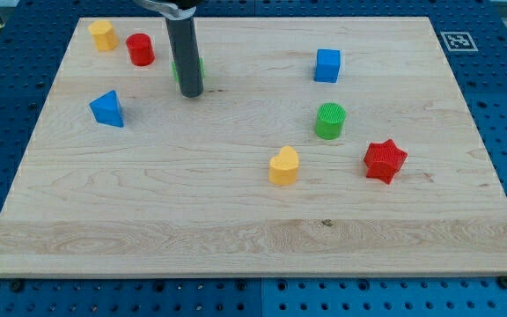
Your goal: Place the green star to the parallel left of the blue cube
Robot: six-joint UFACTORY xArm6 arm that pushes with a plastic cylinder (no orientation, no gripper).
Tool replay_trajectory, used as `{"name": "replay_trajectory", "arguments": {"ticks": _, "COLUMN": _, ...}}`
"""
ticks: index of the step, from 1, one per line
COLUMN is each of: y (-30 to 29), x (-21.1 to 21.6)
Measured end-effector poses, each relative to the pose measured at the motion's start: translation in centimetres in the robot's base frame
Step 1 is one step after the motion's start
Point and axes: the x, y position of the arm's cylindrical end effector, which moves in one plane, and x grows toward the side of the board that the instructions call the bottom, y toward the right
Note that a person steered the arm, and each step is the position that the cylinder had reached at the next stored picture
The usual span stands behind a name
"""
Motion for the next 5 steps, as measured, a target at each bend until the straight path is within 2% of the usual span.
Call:
{"name": "replay_trajectory", "arguments": {"ticks": 2, "y": 0.3, "x": 0.8}}
{"name": "replay_trajectory", "arguments": {"ticks": 5, "y": -1.2, "x": -0.5}}
